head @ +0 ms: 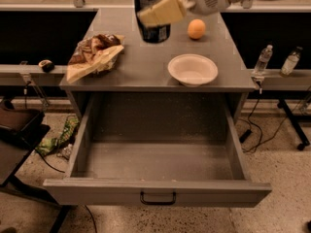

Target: Pick pepsi can from top drawer and place on counter

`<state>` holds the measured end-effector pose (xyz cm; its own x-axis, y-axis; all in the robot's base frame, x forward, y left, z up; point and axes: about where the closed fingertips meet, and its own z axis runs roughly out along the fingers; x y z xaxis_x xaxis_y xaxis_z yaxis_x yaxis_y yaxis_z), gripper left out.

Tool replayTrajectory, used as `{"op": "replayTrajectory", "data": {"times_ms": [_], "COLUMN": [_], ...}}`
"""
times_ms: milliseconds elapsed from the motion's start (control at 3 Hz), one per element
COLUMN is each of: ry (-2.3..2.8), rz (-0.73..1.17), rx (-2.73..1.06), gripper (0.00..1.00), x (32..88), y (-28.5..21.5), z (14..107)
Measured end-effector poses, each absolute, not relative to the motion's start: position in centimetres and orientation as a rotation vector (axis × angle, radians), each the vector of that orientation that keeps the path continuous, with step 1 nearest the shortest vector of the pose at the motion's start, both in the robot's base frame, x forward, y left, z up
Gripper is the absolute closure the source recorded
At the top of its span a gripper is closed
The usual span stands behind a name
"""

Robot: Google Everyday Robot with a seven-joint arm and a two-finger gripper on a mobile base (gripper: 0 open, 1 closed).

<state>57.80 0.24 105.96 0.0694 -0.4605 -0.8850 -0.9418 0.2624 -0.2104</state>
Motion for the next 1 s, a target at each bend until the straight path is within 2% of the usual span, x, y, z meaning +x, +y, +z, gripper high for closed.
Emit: {"op": "replayTrajectory", "data": {"times_ms": [667,1000], "ry": [1.641,1.716], "rz": [0.473,0.406], "rx": [-1.121,-1.057], "gripper": [1.00,1.00], "x": [71.4,75.8], "y": [5.0,2.7], "z": [103.2,99.2]}}
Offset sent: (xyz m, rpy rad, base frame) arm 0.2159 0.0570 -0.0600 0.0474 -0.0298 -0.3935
